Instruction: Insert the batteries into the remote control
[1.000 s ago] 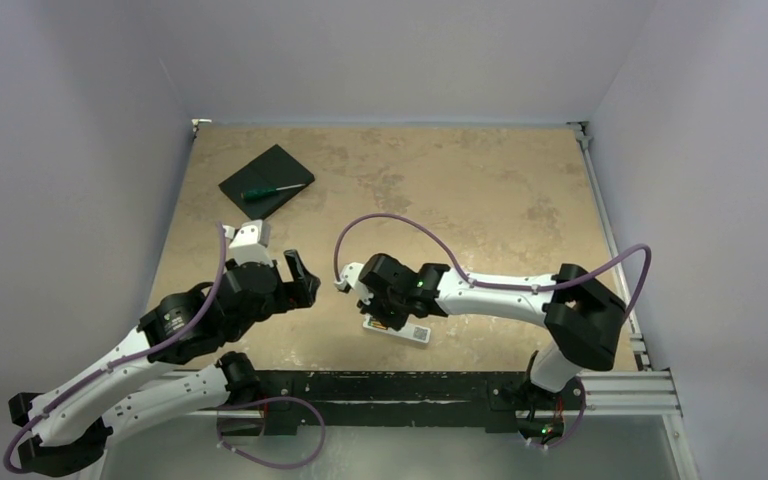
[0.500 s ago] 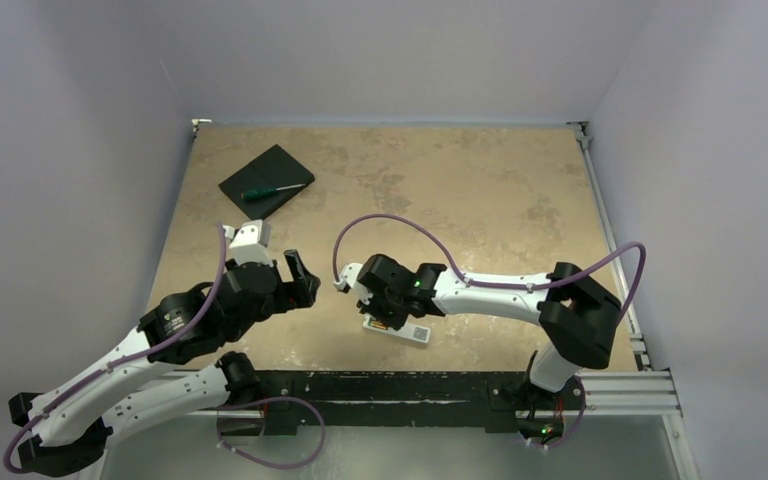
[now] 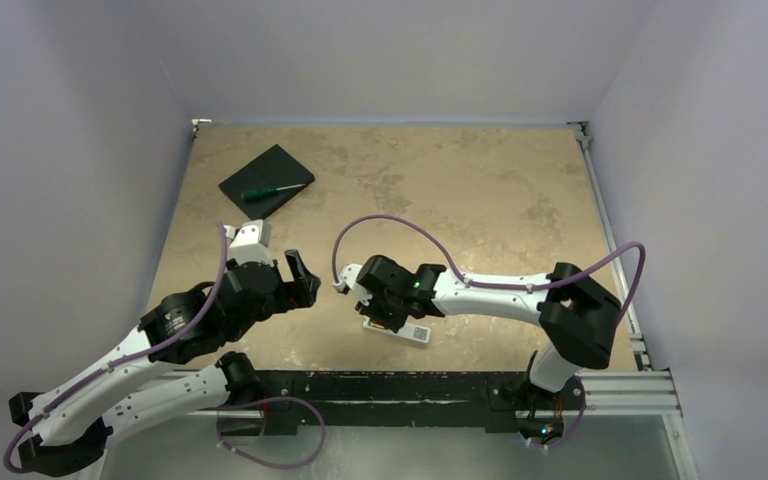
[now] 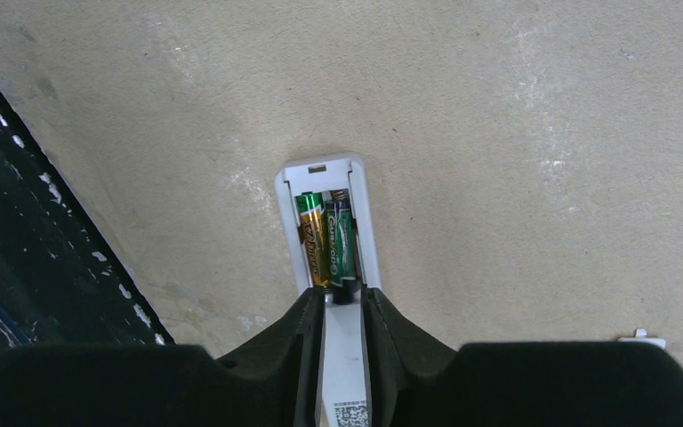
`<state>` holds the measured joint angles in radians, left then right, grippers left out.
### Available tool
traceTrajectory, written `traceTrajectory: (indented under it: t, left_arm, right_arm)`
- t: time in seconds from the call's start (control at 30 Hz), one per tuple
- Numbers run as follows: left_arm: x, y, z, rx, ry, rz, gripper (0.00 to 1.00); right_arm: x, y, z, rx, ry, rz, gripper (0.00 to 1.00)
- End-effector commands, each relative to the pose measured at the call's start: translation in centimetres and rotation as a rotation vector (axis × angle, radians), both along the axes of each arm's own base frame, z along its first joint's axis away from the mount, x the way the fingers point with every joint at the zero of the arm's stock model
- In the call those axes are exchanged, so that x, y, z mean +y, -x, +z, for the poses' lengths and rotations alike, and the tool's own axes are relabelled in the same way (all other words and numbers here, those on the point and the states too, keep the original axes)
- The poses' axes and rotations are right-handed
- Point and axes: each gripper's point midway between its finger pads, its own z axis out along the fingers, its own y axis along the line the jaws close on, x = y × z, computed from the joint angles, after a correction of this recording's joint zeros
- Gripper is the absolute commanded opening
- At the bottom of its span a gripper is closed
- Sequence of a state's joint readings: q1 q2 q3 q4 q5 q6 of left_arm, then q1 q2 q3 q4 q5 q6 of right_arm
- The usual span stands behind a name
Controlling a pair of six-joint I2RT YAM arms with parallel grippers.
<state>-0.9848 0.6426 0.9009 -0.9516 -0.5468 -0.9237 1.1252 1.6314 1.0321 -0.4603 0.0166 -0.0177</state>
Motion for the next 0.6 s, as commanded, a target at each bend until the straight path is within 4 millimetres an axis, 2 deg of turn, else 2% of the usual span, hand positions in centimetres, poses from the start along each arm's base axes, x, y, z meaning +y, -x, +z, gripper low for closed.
traceTrajectory:
  t: [0.0, 0.23, 0.57]
  left_arm:
    - [-0.2, -0.2, -0.1, -0.005, 0.002, 0.000, 0.88]
    - [-0.3, -0.1, -0.1, -0.003, 0.003, -0.002, 0.88]
    - [-1.3, -0.1, -1.1, 0.017, 0.011, -0.028, 0.88]
  right_arm:
    - [0.6, -0.1, 0.5, -0.008, -0.014, -0.004, 0.29]
    - [0.6, -0.3, 0.9, -0.021, -0.015, -0.010, 0.31]
    - [0.5, -0.4, 3.3, -0.051, -0.096, -0.055, 0.34]
